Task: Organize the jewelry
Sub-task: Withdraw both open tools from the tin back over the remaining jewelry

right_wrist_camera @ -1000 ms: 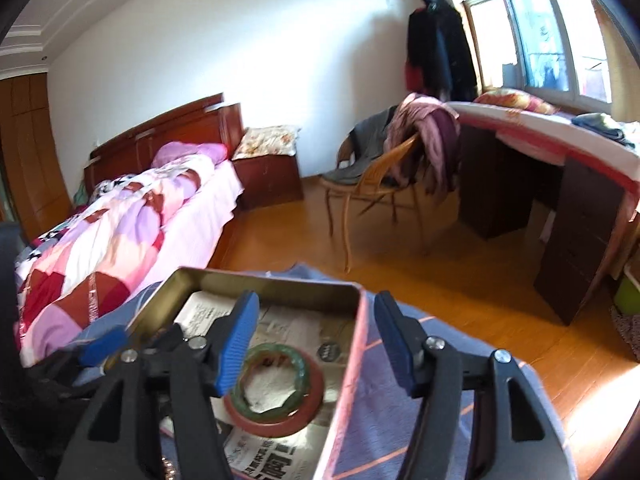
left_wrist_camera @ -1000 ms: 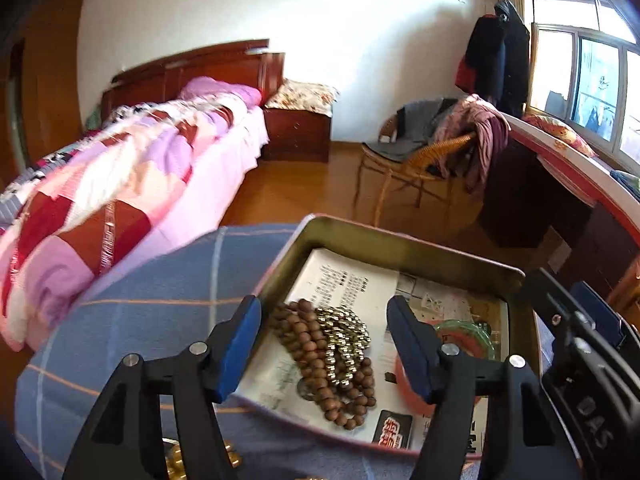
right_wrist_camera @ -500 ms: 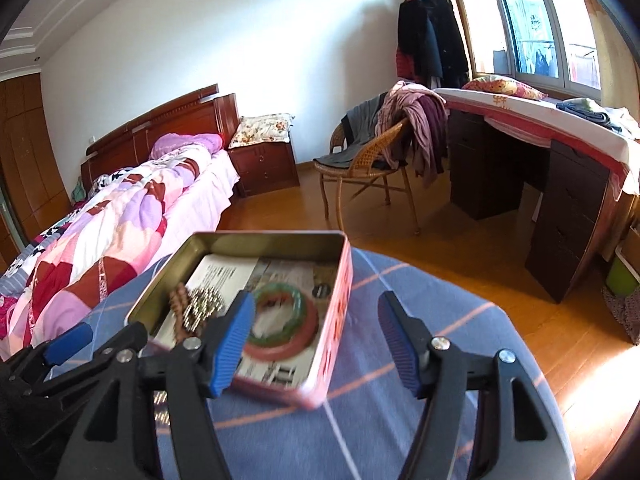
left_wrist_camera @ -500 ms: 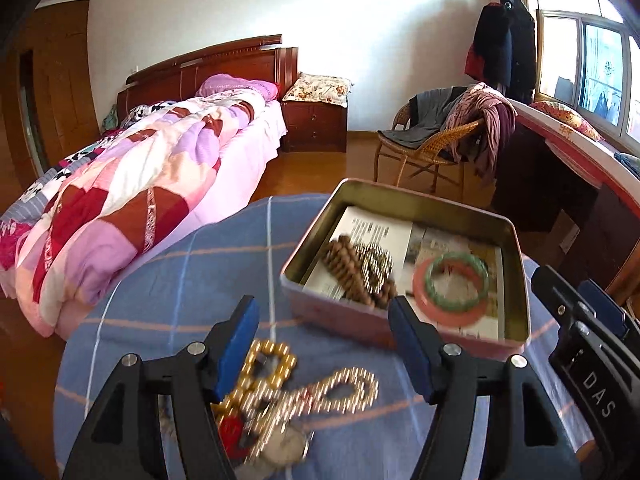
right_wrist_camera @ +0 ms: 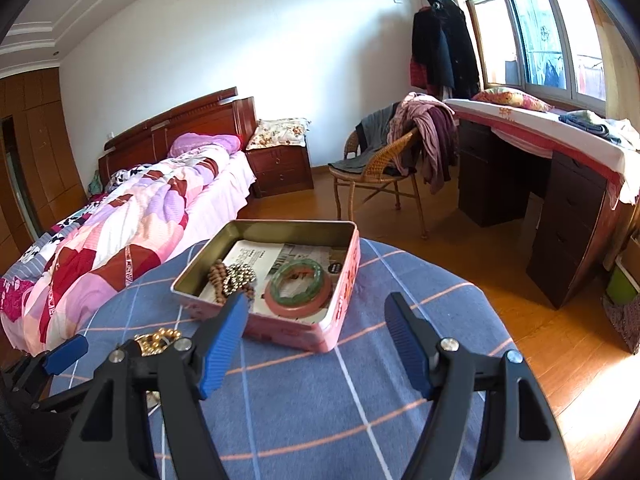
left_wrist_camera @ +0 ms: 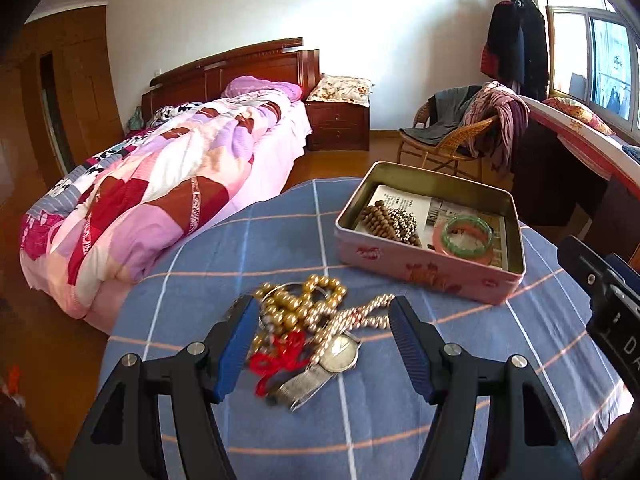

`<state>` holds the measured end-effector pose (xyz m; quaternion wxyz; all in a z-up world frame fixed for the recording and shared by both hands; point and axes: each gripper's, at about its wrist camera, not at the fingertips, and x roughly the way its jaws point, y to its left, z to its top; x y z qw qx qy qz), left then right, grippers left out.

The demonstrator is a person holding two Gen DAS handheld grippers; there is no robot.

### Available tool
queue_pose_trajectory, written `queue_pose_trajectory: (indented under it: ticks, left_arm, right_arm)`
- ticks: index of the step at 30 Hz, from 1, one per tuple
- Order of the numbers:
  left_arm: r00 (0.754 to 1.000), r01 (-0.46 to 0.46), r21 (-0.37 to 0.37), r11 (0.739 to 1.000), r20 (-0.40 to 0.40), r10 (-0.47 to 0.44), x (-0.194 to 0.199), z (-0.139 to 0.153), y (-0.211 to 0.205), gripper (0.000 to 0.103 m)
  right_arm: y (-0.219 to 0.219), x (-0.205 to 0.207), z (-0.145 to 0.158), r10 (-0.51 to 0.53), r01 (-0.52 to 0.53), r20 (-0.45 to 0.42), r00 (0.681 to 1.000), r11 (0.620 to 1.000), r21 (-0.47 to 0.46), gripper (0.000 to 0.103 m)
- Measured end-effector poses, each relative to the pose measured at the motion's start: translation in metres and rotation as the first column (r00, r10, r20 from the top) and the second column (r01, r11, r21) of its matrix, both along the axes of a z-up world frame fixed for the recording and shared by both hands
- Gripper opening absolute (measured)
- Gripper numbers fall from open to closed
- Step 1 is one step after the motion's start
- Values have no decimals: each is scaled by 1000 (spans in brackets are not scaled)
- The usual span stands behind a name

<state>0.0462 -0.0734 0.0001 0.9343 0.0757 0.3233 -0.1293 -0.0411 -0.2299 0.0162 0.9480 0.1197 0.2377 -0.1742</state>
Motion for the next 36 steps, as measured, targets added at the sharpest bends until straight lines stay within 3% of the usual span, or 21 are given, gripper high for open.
queue_pose_trajectory:
  ticks: [21, 36]
  left_arm:
    - [995, -78, 37, 996, 58, 76, -41, 6, 40, 80]
    - [991, -118, 25, 993, 73, 116, -55, 10, 70, 80]
  right_arm:
    - [34, -29, 8, 67, -66, 17, 998, 997, -43, 74]
    - [56, -37, 13, 110, -109, 27, 994, 992, -64, 75]
